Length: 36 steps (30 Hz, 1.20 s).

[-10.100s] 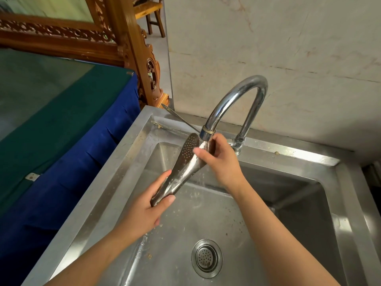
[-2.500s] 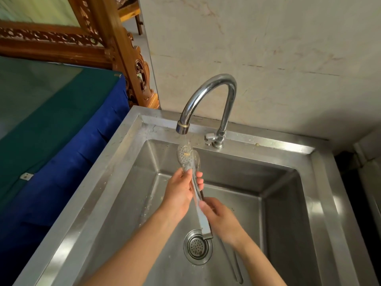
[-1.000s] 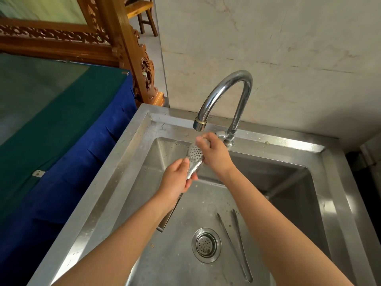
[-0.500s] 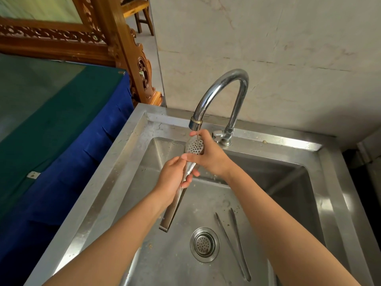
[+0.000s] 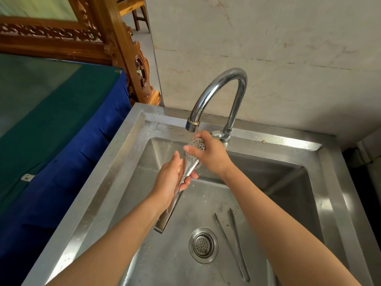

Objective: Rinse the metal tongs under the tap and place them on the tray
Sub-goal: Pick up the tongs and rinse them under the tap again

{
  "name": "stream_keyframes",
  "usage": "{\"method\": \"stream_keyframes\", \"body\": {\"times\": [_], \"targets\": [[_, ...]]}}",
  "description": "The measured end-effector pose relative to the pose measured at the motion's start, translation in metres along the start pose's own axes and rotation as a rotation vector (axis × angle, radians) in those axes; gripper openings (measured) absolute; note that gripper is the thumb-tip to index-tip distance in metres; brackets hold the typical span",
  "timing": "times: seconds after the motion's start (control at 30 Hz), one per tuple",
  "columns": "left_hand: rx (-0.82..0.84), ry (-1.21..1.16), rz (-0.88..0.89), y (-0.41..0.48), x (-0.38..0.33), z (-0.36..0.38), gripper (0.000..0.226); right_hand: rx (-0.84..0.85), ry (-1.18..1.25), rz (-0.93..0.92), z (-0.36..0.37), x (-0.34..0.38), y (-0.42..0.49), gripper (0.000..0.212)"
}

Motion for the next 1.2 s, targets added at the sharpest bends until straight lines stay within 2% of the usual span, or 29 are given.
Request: {"method": "stream_keyframes", "body": {"times": [0.03, 0.13, 0.23, 0.33, 0.5, 0.57, 0.63, 0.73, 0.9, 0.97, 1.1, 1.2], "targets": [[0.005, 0.012, 0.002, 0.0, -0.001, 0.002, 0.054, -0.081, 0.019, 0.011, -0.002, 0.001, 0.003, 0.02], [-0.009, 0.059, 0.001, 0.003, -0.004, 0.008, 0.044, -0.235, 0.139, 0.046, -0.001, 0.0, 0.008, 0.039], [-0.032, 0.136, 0.022, 0.007, -0.005, 0.006, 0.03, -0.303, 0.268, 0.193, -0.007, -0.001, 0.01, 0.04], [-0.075, 0.157, 0.04, 0.007, -0.007, -0.003, 0.026, -0.237, 0.111, 0.227, -0.016, -0.007, 0.01, 0.031], [-0.088, 0.127, 0.013, 0.011, -0.008, 0.002, 0.028, -0.123, -0.15, 0.086, -0.015, -0.009, 0.004, 0.027], [-0.074, 0.123, 0.005, 0.013, -0.008, 0.005, 0.03, -0.161, -0.157, 0.085, -0.015, -0.007, 0.002, 0.044], [-0.054, 0.131, 0.01, 0.015, -0.009, 0.006, 0.03, -0.201, -0.104, 0.128, -0.016, -0.007, -0.001, 0.044], [-0.045, 0.181, 0.044, 0.016, -0.01, 0.006, 0.036, -0.29, -0.154, 0.175, -0.017, -0.006, -0.002, 0.03], [-0.085, 0.166, 0.046, 0.015, -0.012, 0.0, 0.047, -0.332, -0.189, 0.096, -0.018, -0.011, -0.005, 0.04], [-0.1, 0.141, 0.033, 0.016, -0.016, -0.003, 0.051, -0.281, -0.159, 0.068, -0.017, -0.014, -0.005, 0.035], [-0.093, 0.098, 0.036, 0.016, -0.026, -0.006, 0.055, 0.039, 0.193, 0.118, -0.012, -0.009, -0.007, 0.036], [-0.068, 0.148, 0.101, 0.012, -0.031, -0.008, 0.052, 0.018, 0.31, 0.108, -0.006, -0.004, -0.009, 0.036]]}}
Point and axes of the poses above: each hand's wrist, its own y-axis towards the middle knuckle, its own z-axis out of the palm, x = y × z, the point moved 1 cm from there along y, towards the middle knuckle, and after that the axes turned 15 degrees about z, right-handed, at the moved point
